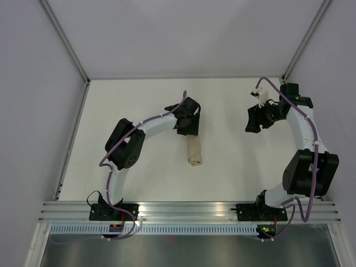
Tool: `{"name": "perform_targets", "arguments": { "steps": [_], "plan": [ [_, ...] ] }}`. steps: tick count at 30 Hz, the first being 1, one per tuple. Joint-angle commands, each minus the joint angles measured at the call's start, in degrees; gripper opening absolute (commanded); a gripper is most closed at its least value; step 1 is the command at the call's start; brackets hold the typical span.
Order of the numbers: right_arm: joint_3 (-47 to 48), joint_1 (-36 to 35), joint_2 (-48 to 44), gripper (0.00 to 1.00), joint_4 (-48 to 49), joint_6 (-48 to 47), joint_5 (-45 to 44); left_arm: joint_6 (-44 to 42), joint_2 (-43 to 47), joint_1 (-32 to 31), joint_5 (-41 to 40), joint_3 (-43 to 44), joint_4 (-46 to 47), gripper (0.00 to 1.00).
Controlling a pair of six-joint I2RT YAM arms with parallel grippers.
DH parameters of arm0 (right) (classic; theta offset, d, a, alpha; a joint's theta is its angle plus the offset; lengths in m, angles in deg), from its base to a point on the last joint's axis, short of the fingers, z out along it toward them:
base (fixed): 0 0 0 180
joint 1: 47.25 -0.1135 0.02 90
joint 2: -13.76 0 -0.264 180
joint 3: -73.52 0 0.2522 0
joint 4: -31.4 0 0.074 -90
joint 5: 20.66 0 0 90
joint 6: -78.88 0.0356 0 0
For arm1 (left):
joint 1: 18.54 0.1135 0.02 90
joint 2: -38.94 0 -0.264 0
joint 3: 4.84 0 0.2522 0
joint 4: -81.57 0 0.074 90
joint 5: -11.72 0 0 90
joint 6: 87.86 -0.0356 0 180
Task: Fold the napkin, place the utensils inside, and roll it up
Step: Roll the napkin with the utensil
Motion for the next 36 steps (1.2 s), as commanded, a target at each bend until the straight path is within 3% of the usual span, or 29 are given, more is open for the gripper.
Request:
{"name": "perform_targets", "arguments": {
  "steps": [1,15,20,29,33,34,36],
  "plan": [
    [-0.3,0.0,0.1,0.76,1.0,-0.4,-0.9,-2.1,3.6,0.6,1.3,-1.0,0.7,0.61],
    [-0.1,0.0,0.4,0.76,1.6,-0.1,-1.7,-5.9,7.7,2.0,5.2,-1.1,3.0,0.62],
    [0.3,0.0,0.5,0.76,1.7,0.3,-1.7,-5.2,13.4,4.8,3.4,-2.9,3.1,0.62],
    [-0.3,0.8,0.4,0.78,7.9,7.4,2.2,-6.4,32.3,11.3,-0.9,-16.2,3.8,0.63],
    [0.1,3.1,-0.1,0.89,11.8,11.5,4.6,-6.2,39.8,12.5,-1.7,-25.8,7.8,0.66],
    [0.1,3.5,-0.2,0.98,12.5,12.1,4.9,-6.1,41.3,13.1,-1.6,-27.6,8.6,0.67],
    [-0.4,4.9,-0.9,0.98,14.5,13.8,5.9,-5.4,45.3,13.7,-1.3,-31.9,10.9,0.72]
  ]
}}
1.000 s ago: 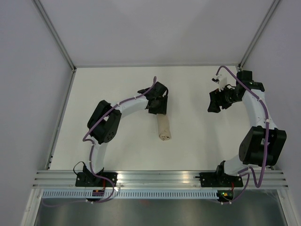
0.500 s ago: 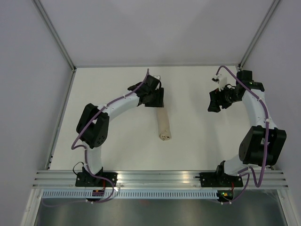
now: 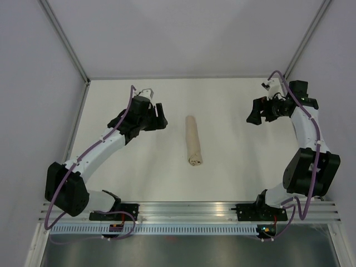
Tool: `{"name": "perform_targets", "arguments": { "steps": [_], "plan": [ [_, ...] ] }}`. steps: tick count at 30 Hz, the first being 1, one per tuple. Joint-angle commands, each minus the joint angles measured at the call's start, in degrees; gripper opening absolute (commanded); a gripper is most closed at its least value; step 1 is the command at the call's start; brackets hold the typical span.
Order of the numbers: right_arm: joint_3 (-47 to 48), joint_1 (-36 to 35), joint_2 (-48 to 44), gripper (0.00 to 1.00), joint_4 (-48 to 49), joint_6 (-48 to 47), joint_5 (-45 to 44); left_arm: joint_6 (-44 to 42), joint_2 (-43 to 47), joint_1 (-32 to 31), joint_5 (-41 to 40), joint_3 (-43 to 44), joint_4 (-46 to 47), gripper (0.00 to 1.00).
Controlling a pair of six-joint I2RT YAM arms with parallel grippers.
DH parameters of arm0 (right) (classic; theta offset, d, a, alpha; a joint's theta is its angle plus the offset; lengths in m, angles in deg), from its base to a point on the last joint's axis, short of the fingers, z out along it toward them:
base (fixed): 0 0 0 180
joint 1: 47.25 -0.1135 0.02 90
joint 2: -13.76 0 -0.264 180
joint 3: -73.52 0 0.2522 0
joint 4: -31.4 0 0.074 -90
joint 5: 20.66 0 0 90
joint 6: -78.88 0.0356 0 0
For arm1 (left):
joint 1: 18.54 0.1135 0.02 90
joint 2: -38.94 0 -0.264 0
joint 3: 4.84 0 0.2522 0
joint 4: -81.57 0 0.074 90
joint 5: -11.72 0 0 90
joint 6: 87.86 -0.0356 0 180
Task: Fold the napkin, place the utensils inside, and roll it up
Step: Roll the napkin with the utensil
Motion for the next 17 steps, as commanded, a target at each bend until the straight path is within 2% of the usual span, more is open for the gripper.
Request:
{"name": "perform_targets", "arguments": {
  "steps": [1,8,17],
  "plan": [
    [-0.4,2.2,-1.5,0.98,5.9,5.7,3.0,-1.5,5.2,1.3,-0.6,-6.3,4.9,0.74],
    [-1.8,3.5,-0.9,0.98,10.1,9.9,4.0,-2.7,9.7,1.6,-0.6,-10.6,5.3,0.76],
    [-5.0,3.8,-2.6,0.98,17.1,15.2,2.6,-4.2,10.4,1.8,1.2,-10.8,6.0,0.77]
  ]
}}
